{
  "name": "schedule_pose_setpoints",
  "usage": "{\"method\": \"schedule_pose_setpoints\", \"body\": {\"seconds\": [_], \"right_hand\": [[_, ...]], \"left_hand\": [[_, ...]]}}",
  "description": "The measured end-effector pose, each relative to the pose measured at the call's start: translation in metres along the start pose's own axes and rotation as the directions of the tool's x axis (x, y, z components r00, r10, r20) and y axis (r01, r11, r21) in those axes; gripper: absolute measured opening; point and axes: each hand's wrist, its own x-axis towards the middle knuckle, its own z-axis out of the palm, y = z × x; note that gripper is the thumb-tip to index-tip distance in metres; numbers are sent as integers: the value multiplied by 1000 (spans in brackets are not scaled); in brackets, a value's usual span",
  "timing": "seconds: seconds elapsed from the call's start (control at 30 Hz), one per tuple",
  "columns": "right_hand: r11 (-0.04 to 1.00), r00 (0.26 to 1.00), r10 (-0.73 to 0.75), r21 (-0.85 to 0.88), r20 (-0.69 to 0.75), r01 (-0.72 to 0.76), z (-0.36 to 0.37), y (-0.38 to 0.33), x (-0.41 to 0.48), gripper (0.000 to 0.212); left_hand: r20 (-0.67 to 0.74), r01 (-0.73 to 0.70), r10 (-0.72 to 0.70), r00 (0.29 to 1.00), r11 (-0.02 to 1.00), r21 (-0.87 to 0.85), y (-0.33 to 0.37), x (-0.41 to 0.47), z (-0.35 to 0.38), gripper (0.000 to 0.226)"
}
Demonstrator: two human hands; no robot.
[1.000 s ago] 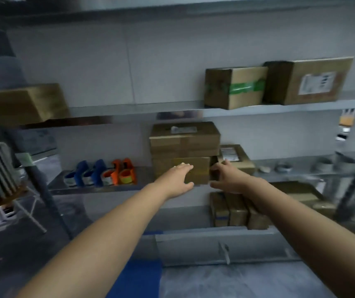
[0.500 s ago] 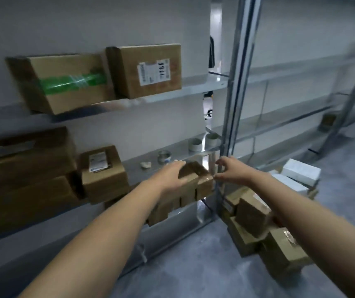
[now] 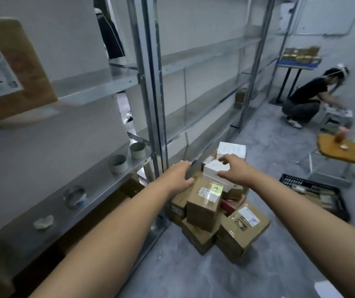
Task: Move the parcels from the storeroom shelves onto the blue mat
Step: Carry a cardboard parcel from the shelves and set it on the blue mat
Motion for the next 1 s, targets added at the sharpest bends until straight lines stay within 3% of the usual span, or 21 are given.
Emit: {"method": "schedule_pose_setpoints", "body": {"seconds": [0.17, 0.43, 0.67, 1.0], "right_hand": [[980, 981, 189, 76, -44, -186, -4, 51, 45, 57], [877, 898, 439, 230, -27, -422, 3, 177, 83, 63], [761, 800, 594, 265, 83, -593, 37, 322, 138, 69], [678, 701, 666, 187, 255, -711, 137, 507, 200, 53]], "left_hand": [[115, -89, 95, 989, 994, -58, 4, 95, 34, 52], [344, -103, 138, 929, 988, -118, 31, 205, 127, 49], [475, 8, 40, 879, 995, -98, 56, 299, 242, 45], [480, 215, -123, 868, 966, -141, 26, 419, 402, 44]]}}
